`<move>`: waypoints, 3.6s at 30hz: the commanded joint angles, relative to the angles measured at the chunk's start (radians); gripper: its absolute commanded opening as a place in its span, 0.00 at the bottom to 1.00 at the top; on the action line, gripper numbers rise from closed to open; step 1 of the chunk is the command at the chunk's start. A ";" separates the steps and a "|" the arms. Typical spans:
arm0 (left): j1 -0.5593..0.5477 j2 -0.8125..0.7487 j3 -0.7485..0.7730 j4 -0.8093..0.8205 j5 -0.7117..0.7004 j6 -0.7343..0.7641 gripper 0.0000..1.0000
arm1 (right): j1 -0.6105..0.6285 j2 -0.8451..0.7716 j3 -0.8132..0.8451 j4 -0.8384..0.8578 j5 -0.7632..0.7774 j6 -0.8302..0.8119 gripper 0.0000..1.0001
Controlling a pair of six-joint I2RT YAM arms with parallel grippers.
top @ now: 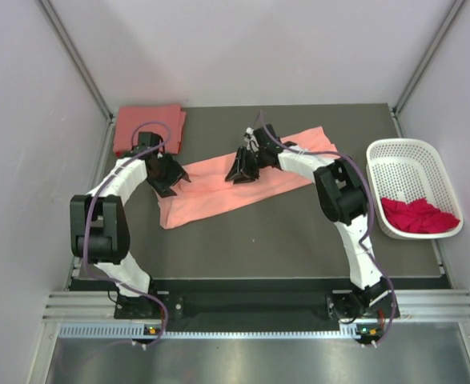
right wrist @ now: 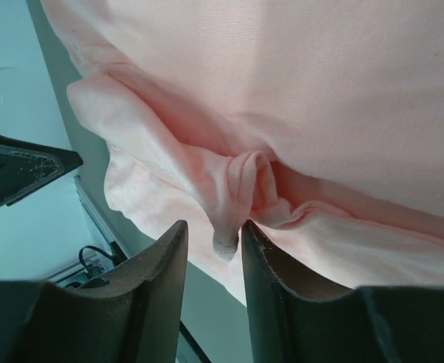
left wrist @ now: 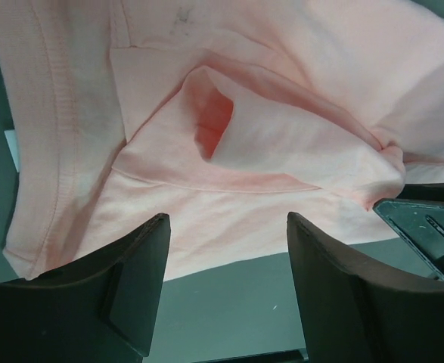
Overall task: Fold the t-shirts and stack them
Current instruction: Fold the tshirt
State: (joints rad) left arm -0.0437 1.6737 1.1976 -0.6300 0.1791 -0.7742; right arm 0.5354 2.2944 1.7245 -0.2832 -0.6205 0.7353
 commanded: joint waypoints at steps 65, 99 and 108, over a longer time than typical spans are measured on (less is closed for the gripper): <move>0.024 0.264 0.296 -0.098 0.060 0.110 0.32 | -0.222 -0.300 -0.381 -0.010 -0.042 -0.168 0.35; 0.036 0.204 0.149 0.050 0.223 0.253 0.20 | 0.012 -0.020 0.087 -0.082 0.085 -0.159 0.47; 0.099 0.199 0.168 0.082 0.308 0.204 0.17 | 0.029 -0.024 0.003 0.143 -0.027 0.097 0.45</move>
State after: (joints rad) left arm 0.0296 1.9175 1.3388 -0.5980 0.4198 -0.5438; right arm 0.5491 2.2810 1.7554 -0.3019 -0.5888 0.6956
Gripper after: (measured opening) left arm 0.168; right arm 0.453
